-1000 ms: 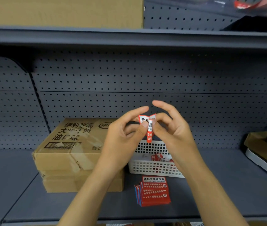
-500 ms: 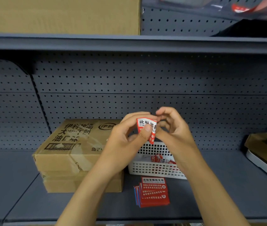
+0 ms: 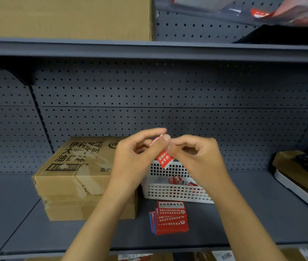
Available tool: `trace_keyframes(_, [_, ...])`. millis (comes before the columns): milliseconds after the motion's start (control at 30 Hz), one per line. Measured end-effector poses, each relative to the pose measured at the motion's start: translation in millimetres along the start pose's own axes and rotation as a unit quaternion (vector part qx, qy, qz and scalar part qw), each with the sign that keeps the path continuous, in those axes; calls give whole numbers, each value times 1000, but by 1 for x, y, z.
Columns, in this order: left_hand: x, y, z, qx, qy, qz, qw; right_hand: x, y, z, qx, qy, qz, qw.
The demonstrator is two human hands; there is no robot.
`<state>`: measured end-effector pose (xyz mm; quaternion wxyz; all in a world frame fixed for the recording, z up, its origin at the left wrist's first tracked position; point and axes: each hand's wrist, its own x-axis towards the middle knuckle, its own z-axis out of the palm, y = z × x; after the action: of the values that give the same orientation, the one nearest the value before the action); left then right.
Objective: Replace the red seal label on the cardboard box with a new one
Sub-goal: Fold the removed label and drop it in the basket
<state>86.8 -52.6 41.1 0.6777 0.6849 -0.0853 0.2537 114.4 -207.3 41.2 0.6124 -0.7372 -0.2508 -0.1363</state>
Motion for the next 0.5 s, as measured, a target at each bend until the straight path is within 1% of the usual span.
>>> trace_keyframes(100, [2, -3, 2, 77, 14, 47, 996, 0, 2, -5, -72, 9, -10, 997])
trace_keyframes(133, [2, -4, 3, 79, 17, 46, 996, 0, 2, -6, -72, 13, -4, 997])
trace_keyframes(233, [4, -4, 7, 50, 24, 10, 998, -3, 5, -10, -56, 6, 28, 998])
trace_keyframes(367, [2, -10, 15, 93, 38, 12, 995, -7, 10, -14, -70, 25, 50, 996])
trace_keyframes(433, [2, -14, 18, 97, 41, 11, 994, -8, 14, -15, -113, 45, 54, 991])
trace_keyframes(500, [1, -17, 21, 110, 34, 13, 993, -8, 18, -15, -197, 54, 56, 977])
